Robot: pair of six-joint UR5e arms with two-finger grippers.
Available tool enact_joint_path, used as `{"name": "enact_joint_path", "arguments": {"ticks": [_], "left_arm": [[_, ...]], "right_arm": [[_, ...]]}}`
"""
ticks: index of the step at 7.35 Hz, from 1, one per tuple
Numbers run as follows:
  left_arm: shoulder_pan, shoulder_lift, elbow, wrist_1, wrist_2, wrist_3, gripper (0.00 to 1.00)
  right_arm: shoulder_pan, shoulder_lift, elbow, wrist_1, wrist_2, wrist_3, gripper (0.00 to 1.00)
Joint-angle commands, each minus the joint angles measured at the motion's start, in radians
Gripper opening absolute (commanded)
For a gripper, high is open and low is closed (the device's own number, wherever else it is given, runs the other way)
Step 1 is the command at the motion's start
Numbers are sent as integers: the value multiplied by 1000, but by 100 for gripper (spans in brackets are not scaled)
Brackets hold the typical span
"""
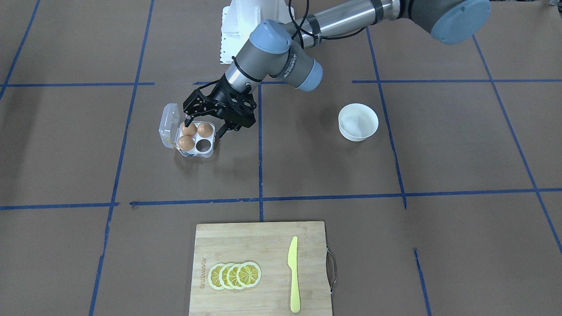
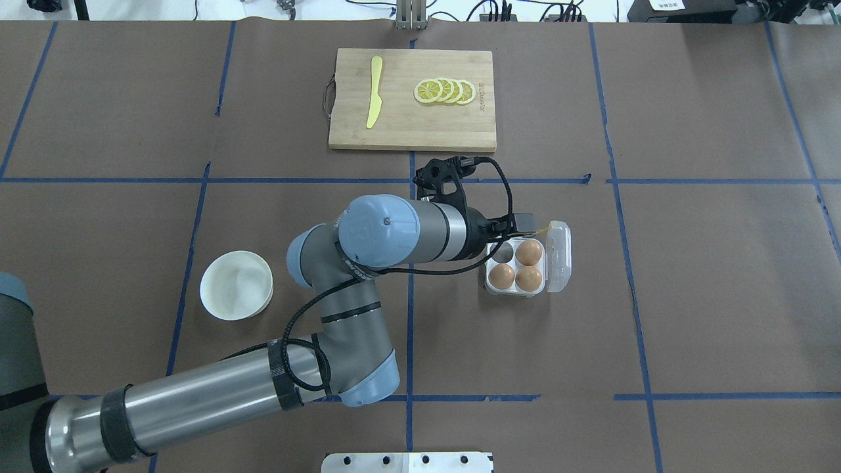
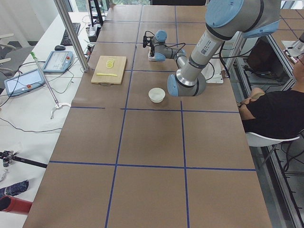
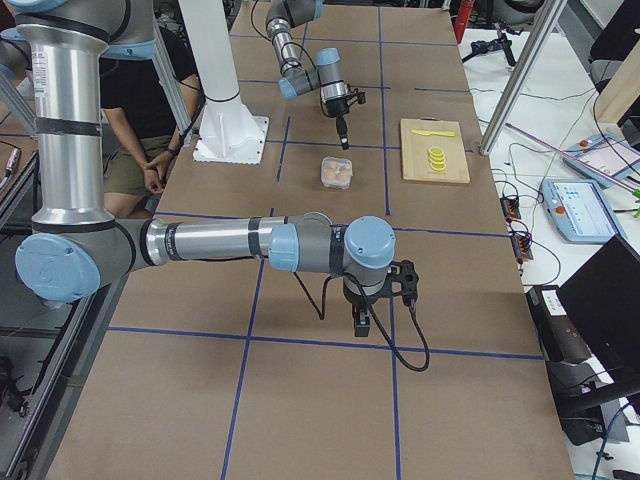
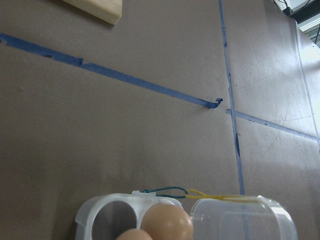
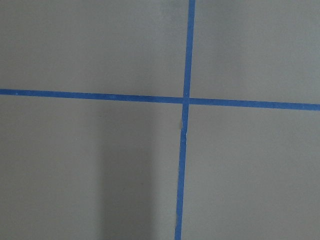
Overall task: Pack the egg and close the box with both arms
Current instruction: 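Release the egg into the empty carton cup and withdraw the left arm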
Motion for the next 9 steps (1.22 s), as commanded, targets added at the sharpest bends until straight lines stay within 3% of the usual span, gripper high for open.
{"name": "enact_joint_path", "arguments": {"ticks": [1, 4, 5, 6, 7, 8, 9], "left_arm": [[-85, 107, -173, 169, -150, 78, 100], [-185, 158, -368, 578, -182, 294, 100], [-247, 202, -475, 714, -184, 375, 100], [-319, 245, -539, 807, -184, 488, 100], [-410, 306, -582, 823, -189, 570, 100], [-485, 375, -605, 829, -228, 679, 100], [-585, 444, -608, 829, -263, 835, 100]], "right_arm": [[-2, 2, 15, 4, 17, 65, 100], [-160, 8, 174, 7, 22, 303, 100], [-245, 14, 219, 72, 11, 436, 92], [-361, 13, 218, 253, -24, 703, 70], [-505, 13, 216, 463, -126, 991, 33], [-614, 7, 213, 575, -192, 1125, 0], [-670, 10, 218, 585, -190, 1140, 0]]}}
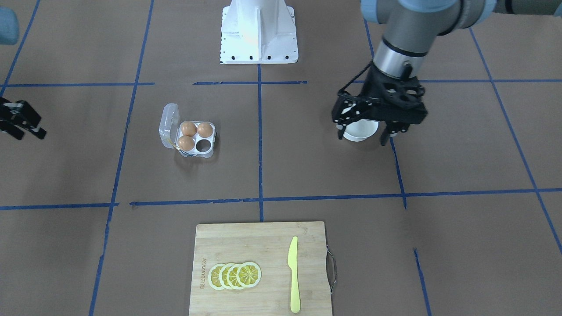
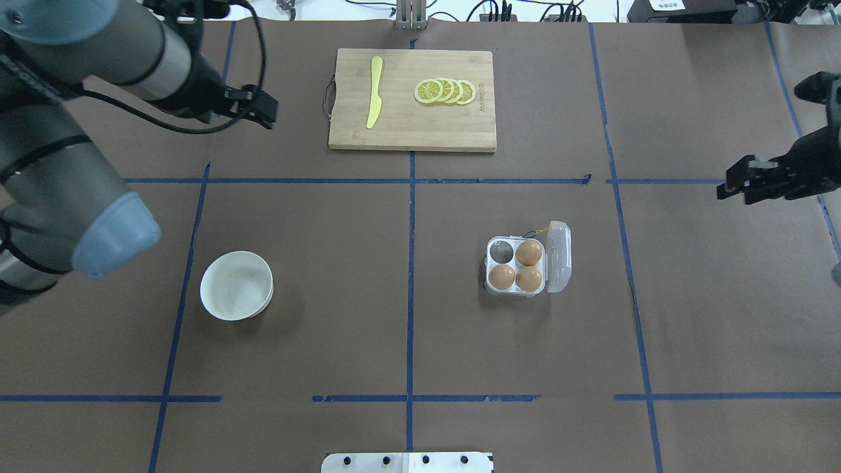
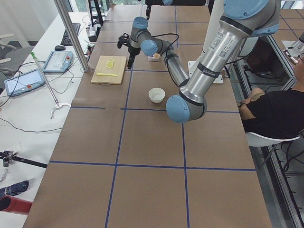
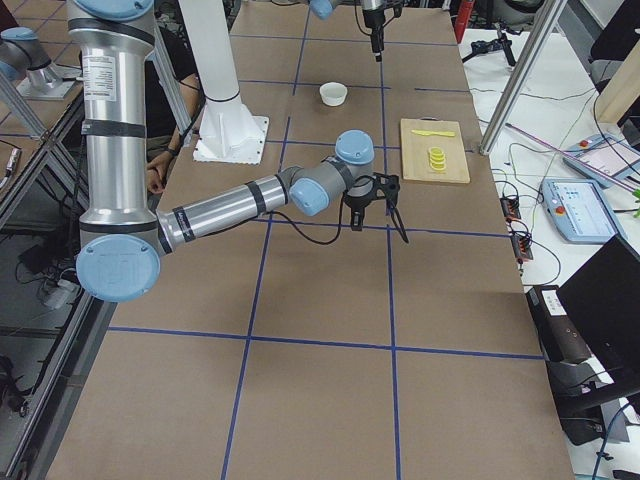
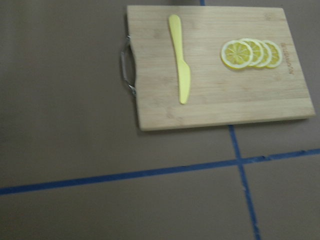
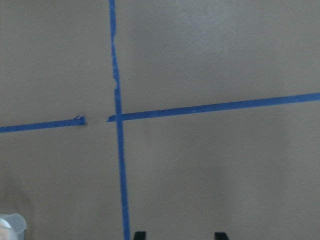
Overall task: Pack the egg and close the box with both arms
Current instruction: 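Retract the left arm while the right gripper reaches to the carton lid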
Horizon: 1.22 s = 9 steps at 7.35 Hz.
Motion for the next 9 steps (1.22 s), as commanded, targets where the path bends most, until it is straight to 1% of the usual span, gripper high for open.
{"name": "enact_joint_path", "arguments": {"ticks": [1, 2, 3, 4, 5, 7, 8, 9], "left_arm": [[-188, 144, -5, 10, -58, 353, 100], [-284, 166, 39, 8, -60, 521, 100], [-343, 166, 88, 8, -71, 624, 100], [-371, 166, 120, 4, -82, 672, 100], [-385, 167, 125, 4, -82, 691, 100], [-394, 174, 131, 2, -82, 694, 100], [-397, 183, 134, -2, -83, 696, 100], [-402, 189, 142, -5, -83, 711, 100]], "right_arm": [[-166, 17, 15, 80, -37, 118, 0], [-218, 61, 14, 80, -42, 122, 0], [-272, 91, 11, 80, -45, 134, 0], [-328, 165, 0, 75, -71, 210, 0], [-382, 254, -30, 59, -123, 259, 0], [-427, 402, -124, 43, -146, 292, 0], [-459, 496, -165, 30, -187, 350, 0], [-469, 560, -175, 14, -192, 384, 5]]}}
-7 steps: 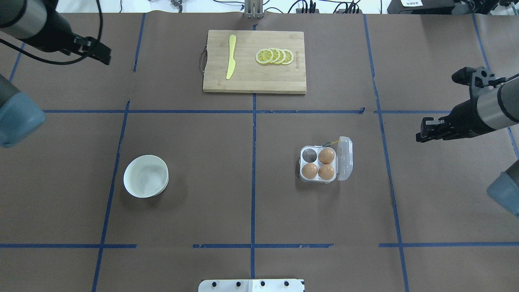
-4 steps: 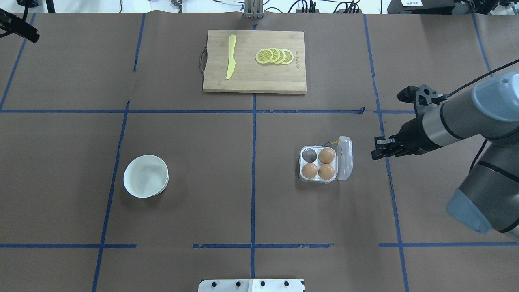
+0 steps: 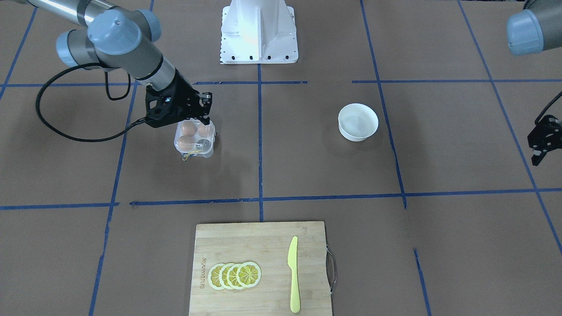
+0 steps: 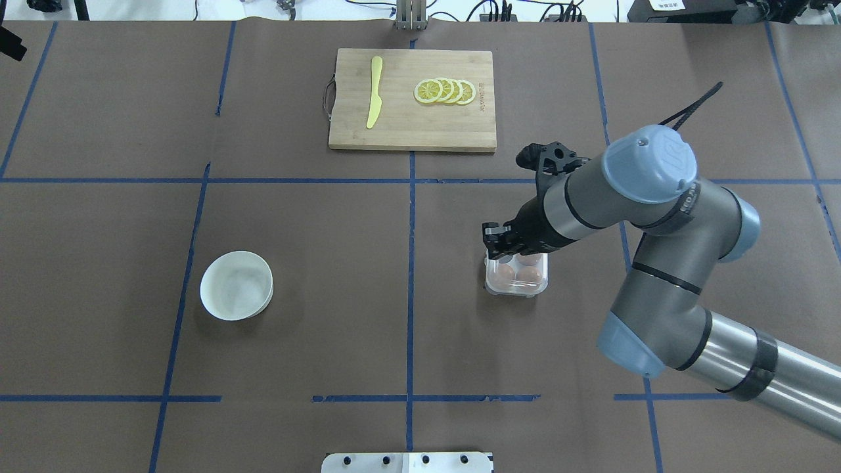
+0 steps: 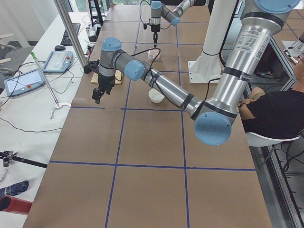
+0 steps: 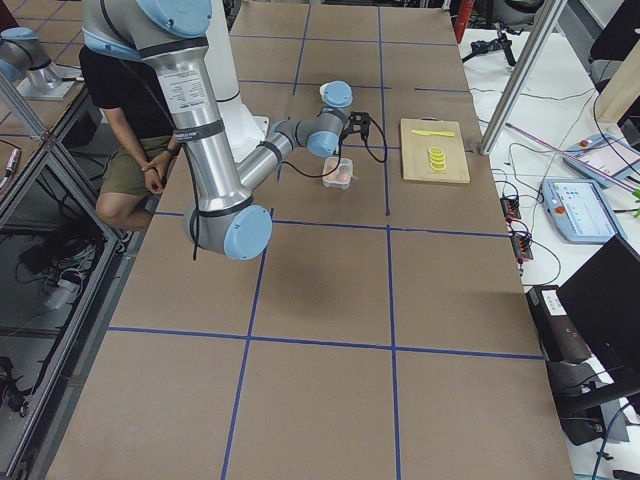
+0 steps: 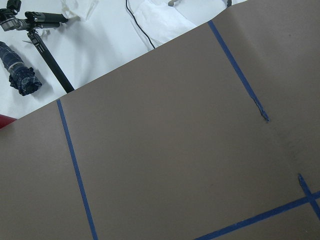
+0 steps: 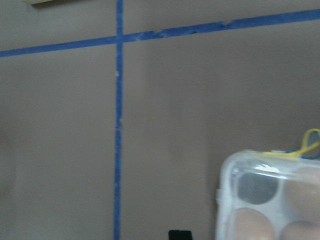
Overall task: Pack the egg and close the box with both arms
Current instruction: 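Swing the clear lid over the eggs with the right gripper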
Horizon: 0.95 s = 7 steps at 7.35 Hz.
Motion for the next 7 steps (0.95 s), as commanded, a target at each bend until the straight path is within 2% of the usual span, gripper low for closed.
{"name": "enact_joint_path", "arguments": {"ticks": [1, 2, 3, 5, 7], "left_arm": [[-11, 28, 20, -6, -4, 43, 100], [-17, 47, 20, -7, -2, 72, 100], [-25, 51, 29, -7, -2, 76, 100], [-39, 71, 29, -7, -20, 76, 100], [-57, 96, 29, -7, -51, 108, 100]], "right_arm": [[-19, 129, -13, -68, -23, 82, 97], [-8, 127, 23, -127, -44, 83, 100], [0, 113, 78, -227, -120, 84, 100], [131, 73, 193, -509, -129, 39, 100], [214, -52, 269, -619, -119, -266, 100]]}}
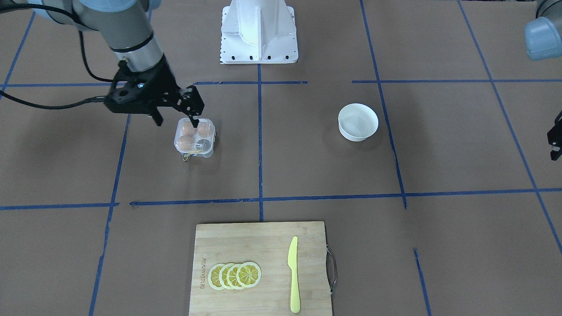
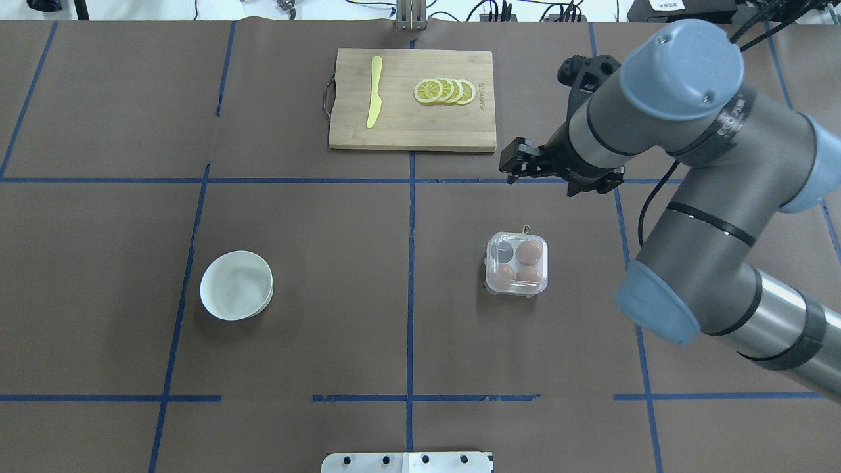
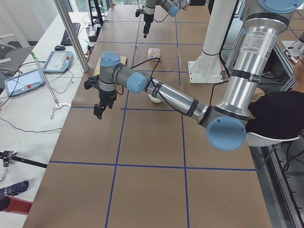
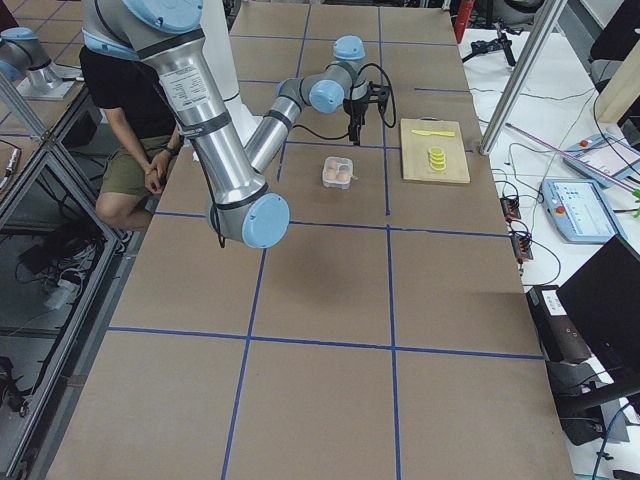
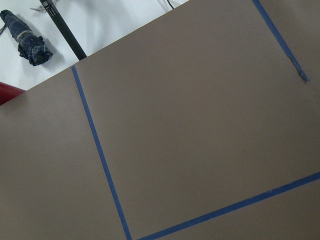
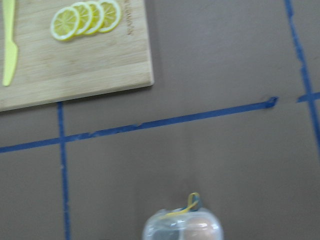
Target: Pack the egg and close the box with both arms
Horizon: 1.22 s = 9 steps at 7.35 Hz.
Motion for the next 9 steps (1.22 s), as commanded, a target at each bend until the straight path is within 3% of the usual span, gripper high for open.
{"name": "enact_joint_path", "arguments": {"ticks": [1, 3, 6, 7, 9], "left_arm": [[-23, 30, 1, 0, -40, 19, 100], [-84, 45, 24, 5, -47, 90, 100], [-159, 123, 162, 0, -201, 212, 100], [-162, 168, 153, -8, -199, 217, 100], [-161, 191, 167, -21, -196, 206, 100]], "right_arm": [[133, -157, 48, -70, 37, -293, 100], [357, -286, 18, -66, 216, -588, 100], [644, -395, -127, -66, 405, -1008, 100], [702, -444, -175, -66, 416, -1149, 100], [769, -460, -235, -66, 413, -1207, 100]]}}
